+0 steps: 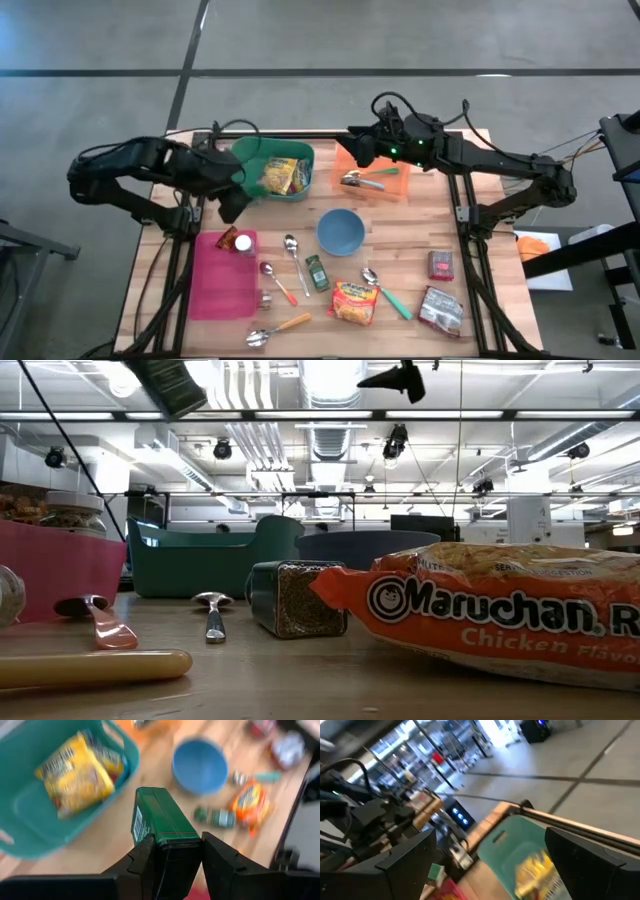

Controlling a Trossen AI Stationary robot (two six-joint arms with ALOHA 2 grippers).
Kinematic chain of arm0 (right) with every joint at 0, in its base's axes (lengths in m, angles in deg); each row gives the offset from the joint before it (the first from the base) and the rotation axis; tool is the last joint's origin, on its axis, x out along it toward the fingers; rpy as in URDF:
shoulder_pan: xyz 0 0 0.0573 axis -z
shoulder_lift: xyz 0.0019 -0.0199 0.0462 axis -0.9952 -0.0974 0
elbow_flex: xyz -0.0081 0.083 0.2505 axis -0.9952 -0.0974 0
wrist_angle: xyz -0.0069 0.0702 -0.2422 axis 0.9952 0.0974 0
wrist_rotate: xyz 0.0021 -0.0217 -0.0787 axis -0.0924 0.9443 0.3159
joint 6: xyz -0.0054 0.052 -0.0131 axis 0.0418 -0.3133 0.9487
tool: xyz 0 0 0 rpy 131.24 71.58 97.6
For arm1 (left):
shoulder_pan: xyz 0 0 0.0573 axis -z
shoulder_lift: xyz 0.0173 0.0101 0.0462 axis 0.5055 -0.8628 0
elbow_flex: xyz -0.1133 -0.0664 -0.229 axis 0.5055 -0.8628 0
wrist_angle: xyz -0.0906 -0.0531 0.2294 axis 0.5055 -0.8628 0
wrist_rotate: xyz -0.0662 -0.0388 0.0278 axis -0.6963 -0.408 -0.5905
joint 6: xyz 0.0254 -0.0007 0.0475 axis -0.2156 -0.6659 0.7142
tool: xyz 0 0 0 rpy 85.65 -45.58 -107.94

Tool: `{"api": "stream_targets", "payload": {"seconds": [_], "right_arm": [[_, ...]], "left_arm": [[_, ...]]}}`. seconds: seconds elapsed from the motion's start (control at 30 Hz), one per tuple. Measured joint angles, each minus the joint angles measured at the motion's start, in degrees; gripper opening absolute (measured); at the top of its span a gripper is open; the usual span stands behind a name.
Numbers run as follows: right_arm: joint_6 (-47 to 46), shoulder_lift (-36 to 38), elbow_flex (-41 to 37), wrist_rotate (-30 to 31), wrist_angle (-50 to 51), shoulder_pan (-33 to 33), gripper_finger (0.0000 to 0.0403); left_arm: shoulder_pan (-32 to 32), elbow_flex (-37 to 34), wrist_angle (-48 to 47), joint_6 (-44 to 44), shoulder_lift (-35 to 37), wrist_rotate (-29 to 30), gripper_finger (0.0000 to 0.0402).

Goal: Pick & Place Food Item
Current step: Put the green seasoning can into the pink bin

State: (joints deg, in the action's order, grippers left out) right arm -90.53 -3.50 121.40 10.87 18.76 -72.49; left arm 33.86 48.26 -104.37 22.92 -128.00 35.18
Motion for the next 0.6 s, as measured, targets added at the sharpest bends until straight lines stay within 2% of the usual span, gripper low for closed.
{"api": "stream_targets", "payload": {"seconds": [0.23,0.33,0.6], "right_arm": [[2.21,3.37,0.00,0.22,7.56,1.07,0.0368],[4.06,5.01,0.00,0.42,9.77,1.16,0.0368],[6.04,8.87,0.00,1.19,16.25,1.27,0.0368]], "left_arm": [[2.60,-0.06,-10.97,4.45,-2.98,-10.06,0.0120],[4.38,-0.35,-10.59,4.97,-3.35,-13.34,0.0120],[10.05,-1.28,-10.96,3.09,-3.69,-13.44,0.0120]]}}
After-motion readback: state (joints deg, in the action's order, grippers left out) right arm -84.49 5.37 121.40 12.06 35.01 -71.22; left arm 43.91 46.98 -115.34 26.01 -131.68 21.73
